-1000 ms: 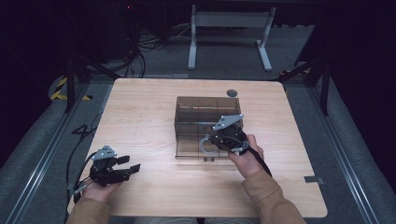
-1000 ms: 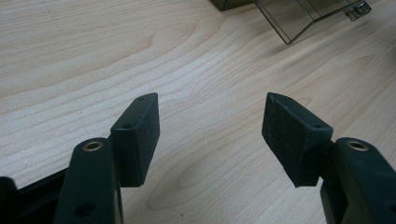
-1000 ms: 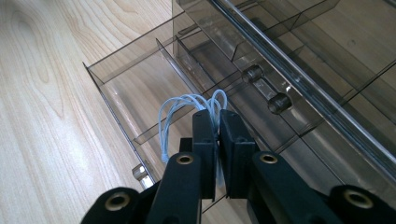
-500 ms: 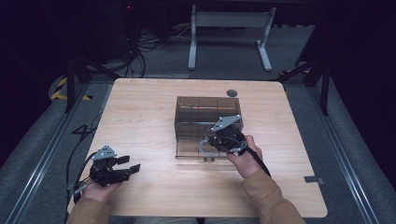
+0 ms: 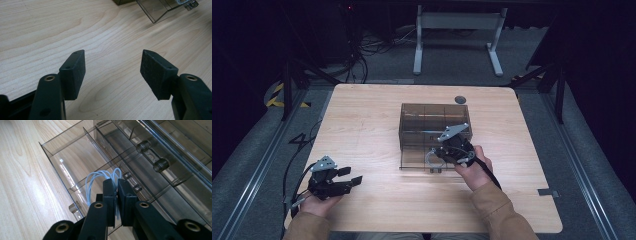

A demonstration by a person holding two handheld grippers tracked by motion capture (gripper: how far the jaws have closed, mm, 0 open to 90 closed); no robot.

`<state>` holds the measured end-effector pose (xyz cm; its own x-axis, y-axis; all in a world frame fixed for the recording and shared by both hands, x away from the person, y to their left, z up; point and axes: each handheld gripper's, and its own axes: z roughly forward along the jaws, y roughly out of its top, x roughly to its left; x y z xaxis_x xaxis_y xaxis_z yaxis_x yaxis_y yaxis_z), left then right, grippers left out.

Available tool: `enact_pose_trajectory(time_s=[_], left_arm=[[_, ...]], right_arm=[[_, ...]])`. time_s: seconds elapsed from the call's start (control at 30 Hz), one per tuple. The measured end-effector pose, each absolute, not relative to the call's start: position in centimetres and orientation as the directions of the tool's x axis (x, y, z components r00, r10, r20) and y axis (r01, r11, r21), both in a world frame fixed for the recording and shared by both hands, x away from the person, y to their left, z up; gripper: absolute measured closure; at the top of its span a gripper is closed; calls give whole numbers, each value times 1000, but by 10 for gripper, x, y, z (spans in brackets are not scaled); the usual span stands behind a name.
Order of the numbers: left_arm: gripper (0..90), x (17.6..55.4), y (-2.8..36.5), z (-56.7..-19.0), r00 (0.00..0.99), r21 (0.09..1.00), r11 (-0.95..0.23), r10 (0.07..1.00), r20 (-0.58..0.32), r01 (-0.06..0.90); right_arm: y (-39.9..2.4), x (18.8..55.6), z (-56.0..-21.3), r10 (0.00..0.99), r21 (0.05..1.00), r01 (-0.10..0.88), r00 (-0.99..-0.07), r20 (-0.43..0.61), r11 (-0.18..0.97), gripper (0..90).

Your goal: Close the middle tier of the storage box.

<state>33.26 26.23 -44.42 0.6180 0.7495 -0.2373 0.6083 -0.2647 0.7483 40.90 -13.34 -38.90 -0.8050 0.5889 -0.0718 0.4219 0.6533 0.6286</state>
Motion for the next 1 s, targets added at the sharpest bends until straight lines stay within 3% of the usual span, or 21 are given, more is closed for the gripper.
enact_pose_trajectory(time_s=[0.6, 0.7, 1.0], left_arm=[[378, 333, 262, -445, 617, 747, -265, 750, -237, 609], [377, 333, 263, -444, 618, 749, -265, 750, -237, 608], [377, 334, 262, -444, 620, 747, -268, 747, -237, 608]], right_arm=[[-135, 415, -400, 603, 606, 442, -793, -80, 662, 845], [-134, 415, -401, 598, 608, 429, -796, -95, 668, 726], [-137, 412, -395, 612, 644, 413, -783, -109, 643, 633]])
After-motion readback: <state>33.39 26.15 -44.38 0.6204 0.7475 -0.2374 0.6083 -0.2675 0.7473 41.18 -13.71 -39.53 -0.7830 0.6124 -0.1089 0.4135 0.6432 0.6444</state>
